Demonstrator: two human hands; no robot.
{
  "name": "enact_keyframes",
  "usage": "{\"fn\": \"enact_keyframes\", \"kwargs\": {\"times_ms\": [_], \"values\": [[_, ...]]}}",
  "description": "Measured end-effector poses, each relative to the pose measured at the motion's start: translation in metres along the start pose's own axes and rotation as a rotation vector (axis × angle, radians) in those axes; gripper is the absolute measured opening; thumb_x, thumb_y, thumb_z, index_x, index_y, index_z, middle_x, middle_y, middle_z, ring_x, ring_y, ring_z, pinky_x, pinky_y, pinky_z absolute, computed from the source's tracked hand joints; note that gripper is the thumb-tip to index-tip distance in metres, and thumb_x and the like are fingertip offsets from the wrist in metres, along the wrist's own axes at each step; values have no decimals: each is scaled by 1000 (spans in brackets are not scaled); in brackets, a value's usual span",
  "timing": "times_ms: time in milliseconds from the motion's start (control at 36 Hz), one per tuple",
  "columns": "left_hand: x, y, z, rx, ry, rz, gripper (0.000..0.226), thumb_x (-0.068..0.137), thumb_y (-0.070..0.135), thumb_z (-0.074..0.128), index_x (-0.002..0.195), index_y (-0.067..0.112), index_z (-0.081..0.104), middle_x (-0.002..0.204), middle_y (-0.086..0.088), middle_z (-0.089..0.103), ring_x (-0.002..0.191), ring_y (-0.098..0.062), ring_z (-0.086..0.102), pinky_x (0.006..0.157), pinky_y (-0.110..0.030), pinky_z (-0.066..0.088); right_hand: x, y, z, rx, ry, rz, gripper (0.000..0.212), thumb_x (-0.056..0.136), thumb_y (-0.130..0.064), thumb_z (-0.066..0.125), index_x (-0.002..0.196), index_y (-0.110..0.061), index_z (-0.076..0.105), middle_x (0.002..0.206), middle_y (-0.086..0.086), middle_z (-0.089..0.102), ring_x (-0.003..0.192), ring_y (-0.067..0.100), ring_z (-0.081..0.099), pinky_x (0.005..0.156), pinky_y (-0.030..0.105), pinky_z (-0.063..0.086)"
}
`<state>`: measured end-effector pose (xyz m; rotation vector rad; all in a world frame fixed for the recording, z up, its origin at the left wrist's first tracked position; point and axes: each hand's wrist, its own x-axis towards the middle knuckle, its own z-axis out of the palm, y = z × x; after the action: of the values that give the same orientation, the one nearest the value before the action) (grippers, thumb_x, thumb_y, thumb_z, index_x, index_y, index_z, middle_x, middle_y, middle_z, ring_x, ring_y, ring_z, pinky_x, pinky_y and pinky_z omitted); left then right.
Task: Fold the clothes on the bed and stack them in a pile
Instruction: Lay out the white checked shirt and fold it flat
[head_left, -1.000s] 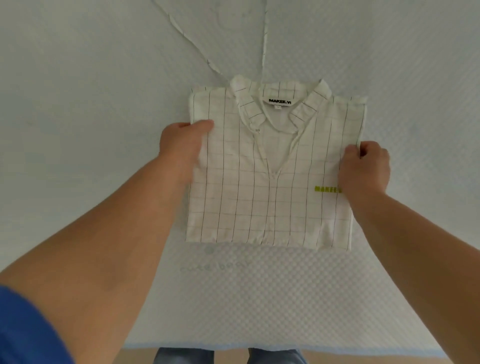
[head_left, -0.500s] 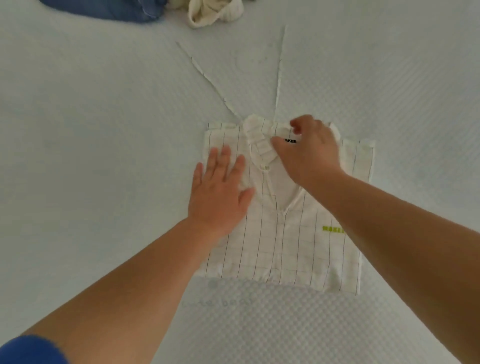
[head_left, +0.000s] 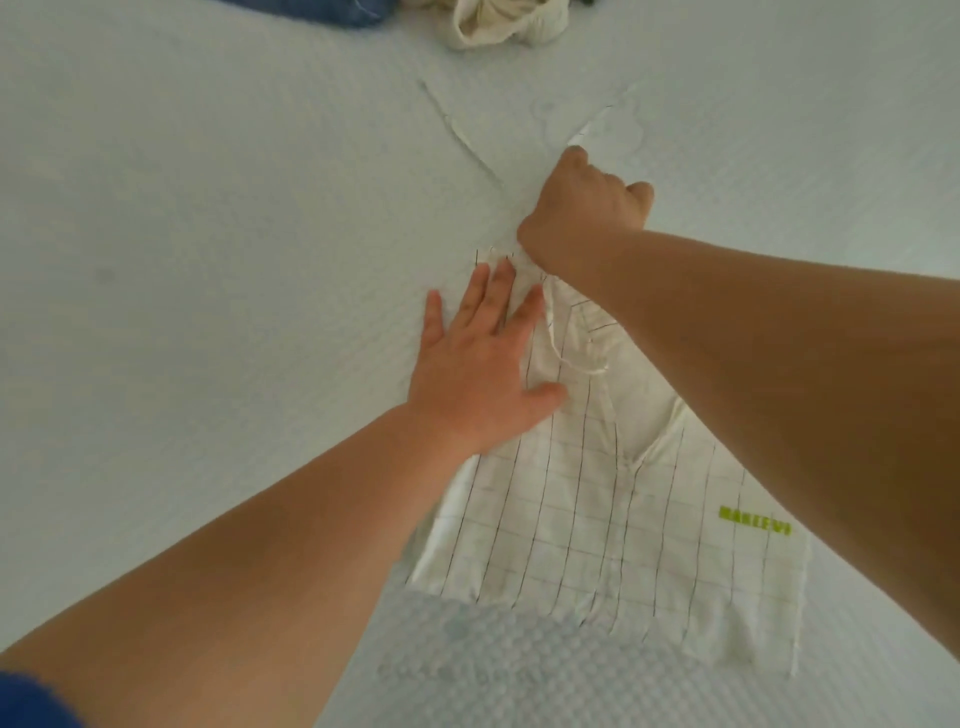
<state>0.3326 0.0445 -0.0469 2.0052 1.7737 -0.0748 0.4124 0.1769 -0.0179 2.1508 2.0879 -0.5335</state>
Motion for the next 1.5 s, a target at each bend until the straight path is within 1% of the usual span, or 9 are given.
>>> {"fn": "enact_keyframes", "kwargs": {"times_ms": [194,306,556,722,944,1083,1222,1361,1500], "values": [[-35,8,-10,17,65,66,74,87,57,21,150,21,5,158,-7,-7,143,-20,-17,113,-46,-14,-35,19,-40,789,-43,171,55,82,-9,51,136,-18,46,99,-9,61,78,7,62,67,21,51],[-83,6,2,92,-126,202,69,88,57,10,149,27,-6,150,-1,-27,136,-16,-34,111,-44,-23,-89,41,-64,969,-149,63,34,76,-6,58,93,-33,70,60,-17,61,38,-4,44,42,14,37],[-125,-21,-12,60,-145,0,69,95,45,28,149,21,-6,155,-5,-17,137,-17,-26,114,-35,-12,-212,127,-19,-132,-159,-849,18,60,-13,79,72,-25,72,92,-4,68,104,23,63,101,54,31],[-135,12,-28,-233,75,-7,53,83,15,47,135,8,47,145,-15,40,139,-29,28,110,-39,17,-239,149,-2,-57,-131,-564,21,63,-7,81,80,-17,73,108,11,66,114,36,57,96,53,37],[-123,38,-25,-349,91,-66,37,88,18,55,125,14,59,134,-6,52,128,-20,41,105,-31,24,-220,127,-18,526,61,61,10,92,-19,53,94,-25,61,100,-13,52,105,11,45,95,27,30],[-109,64,-34,-977,-124,-306,49,83,51,57,128,33,50,114,21,56,98,10,52,76,-10,36,-198,115,-24,621,54,91,10,92,-28,52,92,-22,60,86,-13,56,89,10,53,80,27,43],[-81,92,-34,-910,-235,-271,32,81,42,67,106,22,61,96,7,65,79,-5,63,71,-23,47,-189,103,-26,809,6,75,9,88,-28,58,81,-33,59,79,-19,58,69,-17,52,58,0,36],[-61,93,-31,-1115,-121,-572,12,85,26,63,76,18,63,75,3,69,50,-7,60,58,-24,45,-190,116,-20,670,70,71,6,89,-29,58,84,-30,61,85,-16,56,86,3,54,74,14,41],[-59,71,-25,-789,40,-607,27,81,24,65,107,22,60,96,8,59,79,-9,60,66,-23,46,-198,134,-3,373,23,100,36,86,-37,61,119,-23,58,121,-5,51,116,15,42,96,25,27]]}}
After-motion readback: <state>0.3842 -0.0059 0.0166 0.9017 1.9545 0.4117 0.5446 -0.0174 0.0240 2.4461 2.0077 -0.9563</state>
